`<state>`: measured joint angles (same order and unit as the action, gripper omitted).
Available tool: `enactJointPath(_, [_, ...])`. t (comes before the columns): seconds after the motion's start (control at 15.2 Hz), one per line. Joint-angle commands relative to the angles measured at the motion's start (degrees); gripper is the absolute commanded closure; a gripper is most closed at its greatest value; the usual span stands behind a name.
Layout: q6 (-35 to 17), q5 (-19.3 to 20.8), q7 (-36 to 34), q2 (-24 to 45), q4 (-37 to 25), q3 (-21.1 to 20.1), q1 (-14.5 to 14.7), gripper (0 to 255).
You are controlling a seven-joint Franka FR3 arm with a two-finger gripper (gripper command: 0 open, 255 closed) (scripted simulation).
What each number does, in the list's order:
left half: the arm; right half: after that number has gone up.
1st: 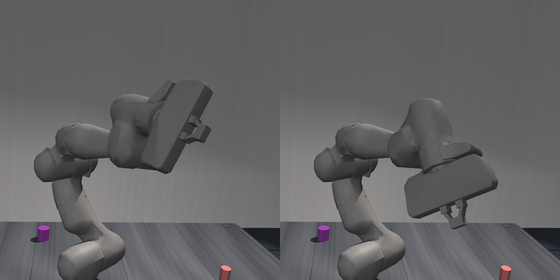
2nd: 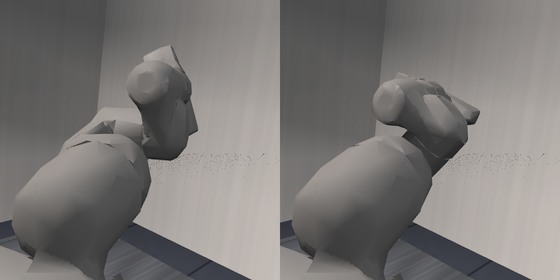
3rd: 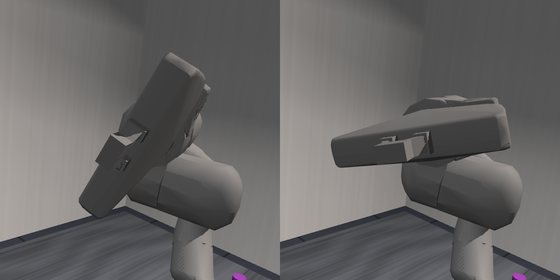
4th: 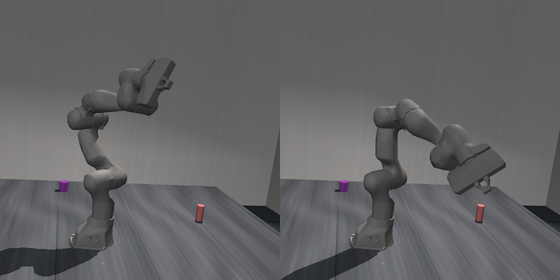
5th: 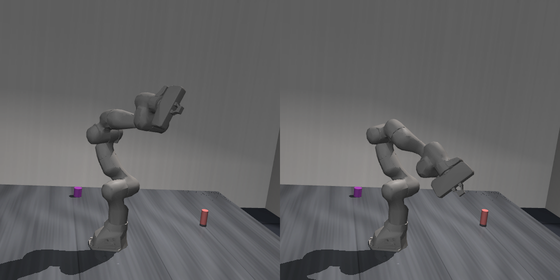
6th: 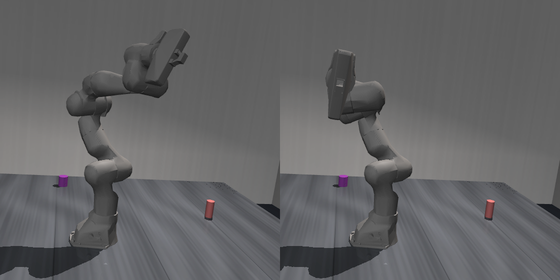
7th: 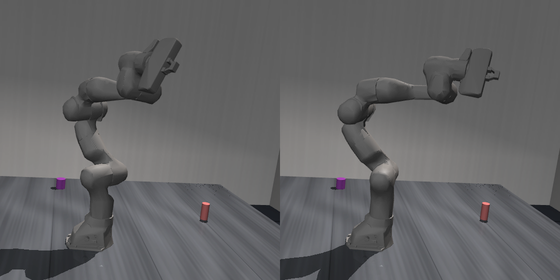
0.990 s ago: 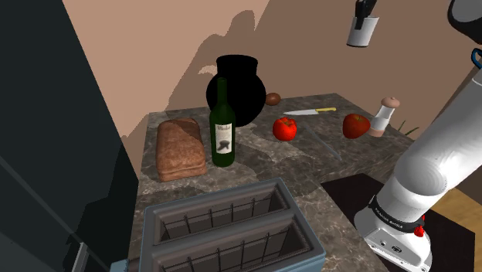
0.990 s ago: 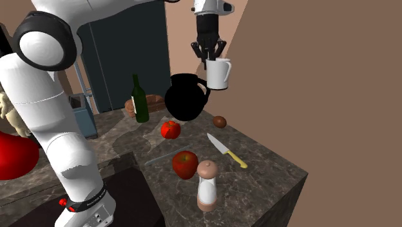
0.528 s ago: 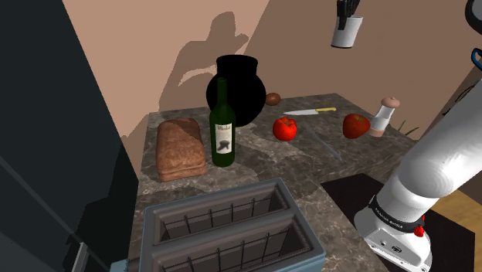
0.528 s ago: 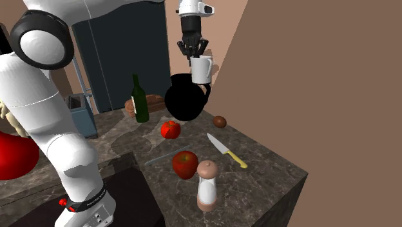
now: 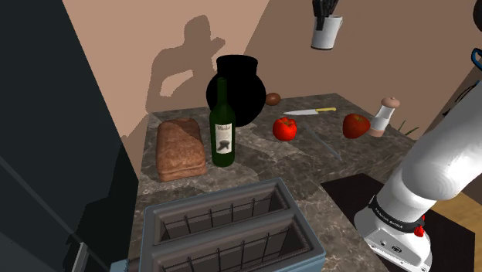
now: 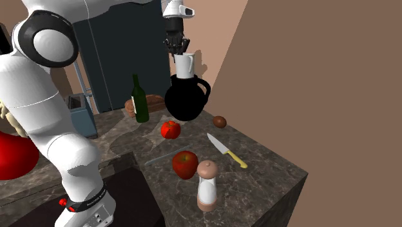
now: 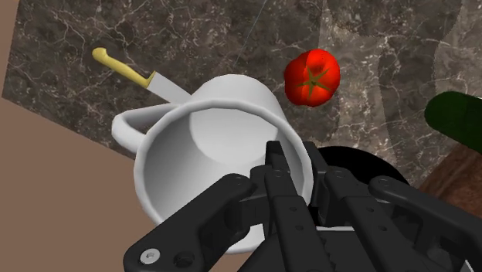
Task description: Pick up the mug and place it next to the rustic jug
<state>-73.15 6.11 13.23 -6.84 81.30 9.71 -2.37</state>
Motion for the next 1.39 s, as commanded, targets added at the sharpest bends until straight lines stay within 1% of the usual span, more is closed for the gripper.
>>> enactJointPath(0.0, [0.1, -0.3, -3.0, 0.1, 0.0, -1.6, 1.2, 255])
enactJointPath(0.46, [1.8, -1.5, -12.8, 4.4, -5.1, -6.9, 5.5, 255])
enactJointPath(0.66, [2.8, -1.8, -16.8, 7.3, -8.7, -9.0, 7.5, 255])
enactJointPath(0.92, [4.7, -1.8, -21.9, 12.2, -15.2, -11.5, 10.2, 255])
enactJointPath(1.32, [-1.6, -2.1, -22.3, 8.5, -5.2, -11.4, 10.1, 255])
